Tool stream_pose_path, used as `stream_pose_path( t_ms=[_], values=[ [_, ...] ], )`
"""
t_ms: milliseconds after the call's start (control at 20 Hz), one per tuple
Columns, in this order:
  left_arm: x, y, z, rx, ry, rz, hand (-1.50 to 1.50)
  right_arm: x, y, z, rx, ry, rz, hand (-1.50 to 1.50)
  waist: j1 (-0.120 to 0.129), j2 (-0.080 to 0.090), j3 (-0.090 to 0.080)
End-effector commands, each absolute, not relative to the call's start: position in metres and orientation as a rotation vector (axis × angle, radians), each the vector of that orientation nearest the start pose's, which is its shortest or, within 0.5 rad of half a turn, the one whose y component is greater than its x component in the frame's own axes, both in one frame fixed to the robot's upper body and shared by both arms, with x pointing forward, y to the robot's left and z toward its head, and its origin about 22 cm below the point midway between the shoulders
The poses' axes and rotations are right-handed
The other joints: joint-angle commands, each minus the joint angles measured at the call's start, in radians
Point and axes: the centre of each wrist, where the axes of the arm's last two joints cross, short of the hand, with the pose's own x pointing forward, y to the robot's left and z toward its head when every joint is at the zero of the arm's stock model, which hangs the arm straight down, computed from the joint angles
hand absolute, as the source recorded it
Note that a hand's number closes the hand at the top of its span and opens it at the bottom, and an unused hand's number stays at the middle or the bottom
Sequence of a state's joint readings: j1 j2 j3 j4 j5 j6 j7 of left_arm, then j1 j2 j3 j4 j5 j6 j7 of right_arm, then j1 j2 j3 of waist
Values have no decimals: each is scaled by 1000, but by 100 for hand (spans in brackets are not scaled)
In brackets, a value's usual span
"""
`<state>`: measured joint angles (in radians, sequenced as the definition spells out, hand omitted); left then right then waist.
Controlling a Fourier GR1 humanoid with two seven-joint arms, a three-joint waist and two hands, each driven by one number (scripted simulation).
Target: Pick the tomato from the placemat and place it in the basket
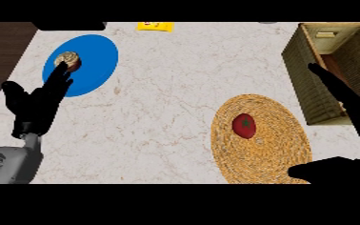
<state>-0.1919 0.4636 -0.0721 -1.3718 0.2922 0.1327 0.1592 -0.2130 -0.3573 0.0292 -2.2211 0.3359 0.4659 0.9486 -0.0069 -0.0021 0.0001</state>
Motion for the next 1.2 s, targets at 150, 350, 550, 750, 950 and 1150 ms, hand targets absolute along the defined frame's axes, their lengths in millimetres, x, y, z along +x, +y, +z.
stream_pose_path(
  t_ms=[150, 350, 550, 750, 950, 1150],
  values=[
    [282, 314, 37, 183, -1389, -77, 0, 209, -225, 141, -742, -1310, 671, -150, 9, 2, 1],
    [295, 310, 33, 186, -1386, -66, 0, 230, -227, 102, -729, -1344, 605, -150, 7, 4, 0],
    [297, 325, 33, 192, -1391, -76, 0, 257, -218, 76, -660, -1382, 546, -150, 10, 5, 0],
    [298, 304, 34, 190, -1379, -74, 0, 264, -202, 49, -698, -1262, 622, -150, 9, 4, 0],
    [290, 312, 27, 191, -1381, -89, 0, 255, -216, 30, -654, -1197, 663, -150, 7, 2, 0],
    [295, 311, 38, 203, -1385, -72, 0, 261, -212, 30, -680, -1166, 707, -150, 7, 2, 0]
  ],
)
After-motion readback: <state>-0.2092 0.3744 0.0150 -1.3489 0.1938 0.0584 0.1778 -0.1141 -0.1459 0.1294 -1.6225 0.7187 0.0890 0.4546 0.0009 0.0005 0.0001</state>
